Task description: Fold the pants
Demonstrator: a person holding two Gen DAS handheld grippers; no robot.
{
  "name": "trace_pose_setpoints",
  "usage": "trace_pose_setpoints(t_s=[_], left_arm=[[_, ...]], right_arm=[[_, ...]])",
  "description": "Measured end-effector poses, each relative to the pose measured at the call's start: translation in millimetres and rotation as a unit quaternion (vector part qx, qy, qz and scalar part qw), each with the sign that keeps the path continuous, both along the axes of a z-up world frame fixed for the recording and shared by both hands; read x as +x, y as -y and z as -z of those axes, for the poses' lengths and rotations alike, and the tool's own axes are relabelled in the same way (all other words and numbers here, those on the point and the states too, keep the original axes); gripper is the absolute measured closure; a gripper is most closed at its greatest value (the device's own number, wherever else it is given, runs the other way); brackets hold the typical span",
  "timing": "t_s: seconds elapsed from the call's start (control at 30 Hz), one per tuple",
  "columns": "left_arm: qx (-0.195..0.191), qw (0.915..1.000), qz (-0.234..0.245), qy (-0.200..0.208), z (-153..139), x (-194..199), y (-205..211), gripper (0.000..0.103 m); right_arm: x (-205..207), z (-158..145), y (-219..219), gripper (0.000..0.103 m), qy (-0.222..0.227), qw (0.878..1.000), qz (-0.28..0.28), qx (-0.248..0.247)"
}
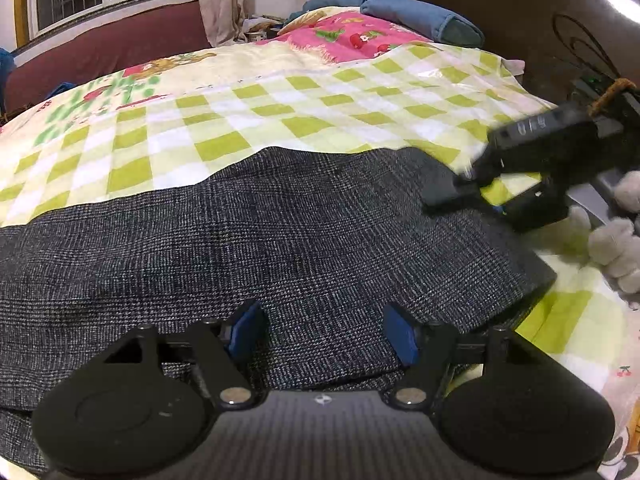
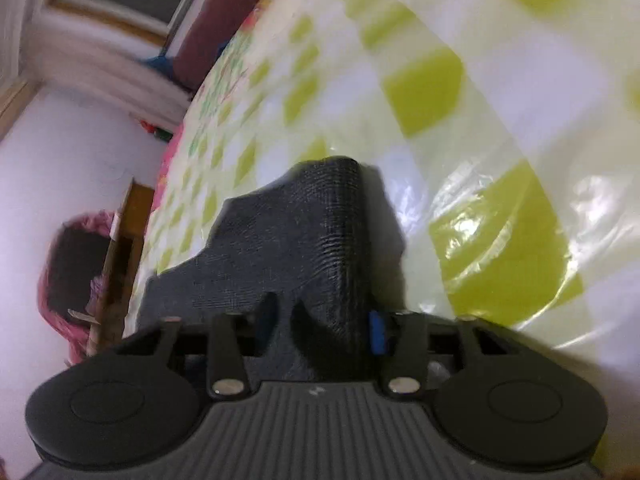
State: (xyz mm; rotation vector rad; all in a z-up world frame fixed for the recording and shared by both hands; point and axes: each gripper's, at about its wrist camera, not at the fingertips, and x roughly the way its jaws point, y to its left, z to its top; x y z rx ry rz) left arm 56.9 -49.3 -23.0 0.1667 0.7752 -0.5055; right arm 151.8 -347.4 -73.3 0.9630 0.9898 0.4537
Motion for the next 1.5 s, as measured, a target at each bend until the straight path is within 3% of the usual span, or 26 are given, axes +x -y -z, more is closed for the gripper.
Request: trace_pose_setpoints(t_s=[0.1,0.2,0.23,0.27,0.3,0.33,0.37,0.4,0.43,0.57,0.63,0.7,0.77,0.9,1.1,1.33,1.5], left_arm=[[0.002,1.0,0.002,0.001,1,0,1,0.022],[-0.002,1.0,0.004,0.001,1,0,0,0.021],[-0.004,1.0,0.004,0.0,1,1,0,0.02],[-0.004,1.0,0.004,-0.001,1,2,0,0.02],[-0.002,1.0,0.004,-0.001,2,2,1,0.02],[0.0,1.0,0.004,0.001,3,2,2,0.02],[0.002,1.0,0.004,0.002,2,1,3,0.019],[0.002,1.0,0.004,0.004,1,0,3,0.019],[0.006,1.0,0.004,0.002,1,0,3,0.019],[0.006,1.0,0.003,-0.001,0,1,5,0.019],[0.012,0.9999,0.002,-0.002,1,2,8,0.018],[0.026,0.9996,0.002,0.002,1,1,13,0.018],[0.037,0.9993,0.003,-0.001,-1,1,17,0.018],[0.044,0.9989,0.015,-0.009,-7,3,29,0.02],[0.059,0.9949,0.081,-0.002,-11,-2,79,0.02],[0.026,0.9893,0.143,-0.005,-17,-11,129,0.02],[0.037,0.9938,0.102,0.023,-33,-15,84,0.02]], right_arm=[[-1,-5,-6,0.052,0.018,0.999,0.004,0.049],[-17,-43,-11,0.052,0.07,0.996,-0.016,0.062],[-23,-60,-20,0.053,0.108,0.993,-0.035,0.032],[-27,-73,-30,0.057,0.145,0.987,-0.054,-0.03],[-24,-74,-42,0.054,0.172,0.976,-0.071,-0.113],[-13,-60,-49,0.048,0.149,0.972,-0.076,-0.163],[2,-41,-48,0.054,0.094,0.981,-0.07,-0.154],[15,-20,-45,0.062,0.04,0.992,-0.06,-0.107],[19,-16,-46,0.064,0.029,0.994,-0.055,-0.086],[-12,-63,-57,0.072,0.128,0.988,-0.079,-0.029],[-19,-66,-59,0.077,0.152,0.983,-0.07,-0.075],[-7,-44,-69,0.085,0.103,0.985,-0.059,-0.124],[2,-23,-68,0.093,0.052,0.993,-0.041,-0.095],[-15,-26,-49,0.095,0.06,0.997,-0.021,-0.051],[-40,-24,7,0.095,0.049,0.997,0.038,-0.048],[-56,-41,57,0.095,0.032,0.986,0.097,-0.129],[-70,-75,64,0.095,0.047,0.973,0.108,-0.198]])
